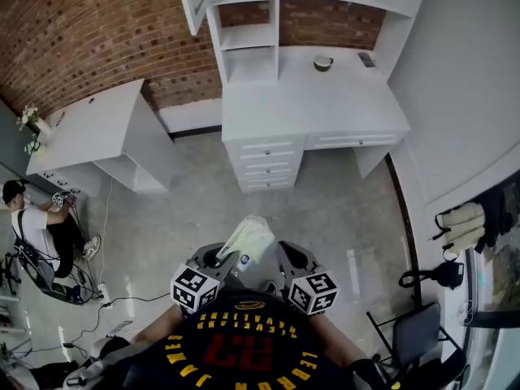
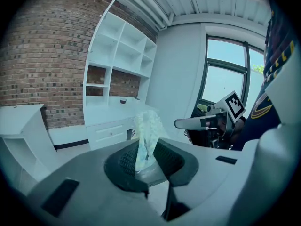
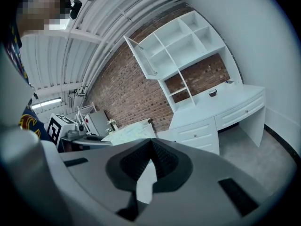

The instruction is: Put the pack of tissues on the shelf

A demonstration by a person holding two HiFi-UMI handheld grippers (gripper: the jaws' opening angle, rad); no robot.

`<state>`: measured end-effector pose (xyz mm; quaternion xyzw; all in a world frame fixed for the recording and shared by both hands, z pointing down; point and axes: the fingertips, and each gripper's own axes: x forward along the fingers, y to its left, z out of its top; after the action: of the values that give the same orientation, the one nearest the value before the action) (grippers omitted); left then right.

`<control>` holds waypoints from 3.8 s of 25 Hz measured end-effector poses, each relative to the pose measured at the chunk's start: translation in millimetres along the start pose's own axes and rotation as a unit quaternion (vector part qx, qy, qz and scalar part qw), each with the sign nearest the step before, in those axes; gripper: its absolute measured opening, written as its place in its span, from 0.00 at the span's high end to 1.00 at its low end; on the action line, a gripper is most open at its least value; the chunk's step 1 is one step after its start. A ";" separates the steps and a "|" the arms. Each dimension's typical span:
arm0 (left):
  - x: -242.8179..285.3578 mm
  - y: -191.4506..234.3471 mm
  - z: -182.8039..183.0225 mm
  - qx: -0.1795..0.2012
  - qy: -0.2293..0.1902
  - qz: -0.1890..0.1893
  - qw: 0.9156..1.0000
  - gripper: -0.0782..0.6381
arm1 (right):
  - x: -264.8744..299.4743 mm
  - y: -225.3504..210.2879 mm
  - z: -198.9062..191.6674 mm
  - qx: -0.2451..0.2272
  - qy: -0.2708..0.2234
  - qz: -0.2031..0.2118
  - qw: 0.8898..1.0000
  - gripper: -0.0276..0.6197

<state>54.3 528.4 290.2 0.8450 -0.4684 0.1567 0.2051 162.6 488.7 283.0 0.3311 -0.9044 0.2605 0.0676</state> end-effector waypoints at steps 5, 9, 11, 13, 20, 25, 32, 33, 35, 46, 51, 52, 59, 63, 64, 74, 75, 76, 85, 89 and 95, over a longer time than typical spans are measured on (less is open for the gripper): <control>3.3 20.8 -5.8 -0.013 0.006 0.001 1.000 0.81 | 23.0 5.5 -0.6 -0.012 0.017 0.009 1.000 0.97; 10.7 46.2 5.6 0.000 -0.002 -0.010 1.000 0.81 | 42.8 -2.5 8.3 -0.005 0.010 -0.015 1.000 0.97; 12.0 63.5 15.1 0.004 -0.007 -0.013 1.000 0.81 | 57.0 -2.4 15.9 0.001 0.005 -0.025 1.000 0.97; 11.8 81.9 24.3 0.008 -0.011 -0.018 1.000 0.81 | 74.4 6.0 25.6 0.000 0.007 -0.027 1.000 0.97; 16.6 150.5 46.0 0.014 -0.014 -0.042 0.999 0.81 | 142.7 19.2 42.9 -0.020 0.005 -0.044 0.999 0.97; 19.0 198.8 50.1 0.018 -0.008 -0.060 0.998 0.81 | 188.8 27.4 47.0 -0.017 0.002 -0.061 0.998 0.97; 22.0 243.1 48.4 0.009 0.002 -0.088 0.996 0.81 | 228.2 36.2 50.8 -0.017 0.007 -0.087 0.996 0.97; 23.7 246.2 47.6 0.007 0.004 -0.092 0.996 0.81 | 230.0 35.7 50.9 -0.016 0.009 -0.092 0.996 0.97; 27.7 248.3 45.0 0.002 0.007 -0.102 0.995 0.81 | 232.2 34.6 50.0 -0.017 0.013 -0.101 0.995 0.97; 66.3 270.9 52.1 -0.010 0.015 -0.081 0.997 0.81 | 263.3 -3.9 63.1 -0.010 0.022 -0.080 0.997 0.97; 95.4 281.4 73.9 -0.012 0.014 -0.055 0.998 0.81 | 283.8 -35.0 89.9 -0.012 0.032 -0.050 0.998 0.97; 103.1 281.7 80.0 -0.012 0.013 -0.052 0.999 0.81 | 286.8 -41.9 96.3 -0.014 0.034 -0.045 0.998 0.97; 166.1 277.6 121.3 -0.015 0.014 -0.029 0.999 0.81 | 301.8 -103.3 133.9 -0.007 0.037 -0.011 0.999 0.97; 193.3 277.4 139.0 -0.020 0.016 -0.003 1.000 0.81 | 308.6 -138.7 152.1 -0.005 0.041 0.007 0.999 0.97; 199.1 278.4 143.4 -0.021 0.016 0.004 1.000 0.81 | 311.2 -144.1 156.2 -0.007 0.046 0.015 0.999 0.97; 244.5 277.2 174.2 -0.040 0.022 0.061 0.997 0.81 | 326.4 -197.6 184.4 -0.005 0.061 0.069 0.996 0.97; 249.4 276.9 178.1 -0.040 0.023 0.061 0.997 0.81 | 327.6 -203.0 187.3 -0.002 0.062 0.069 0.996 0.97; 253.6 277.4 181.2 -0.041 0.024 0.061 0.997 0.81 | 328.9 -207.3 189.5 0.002 0.065 0.069 0.995 0.97; 278.8 299.9 189.1 -0.044 0.043 0.050 0.997 0.81 | 354.0 -226.2 197.7 0.013 0.077 0.066 0.995 0.97; 297.6 314.7 209.6 -0.019 0.031 0.026 0.999 0.81 | 362.3 -241.9 216.2 0.022 0.057 0.030 0.998 0.97; 309.3 350.2 234.1 -0.001 0.022 0.000 1.000 0.81 | 388.7 -251.3 236.3 0.021 0.034 -0.007 0.999 0.97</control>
<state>-70.0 20.9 298.6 0.8414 -0.4636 0.1745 0.2162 33.8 -14.5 302.7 0.3299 -0.8935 0.2899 0.0935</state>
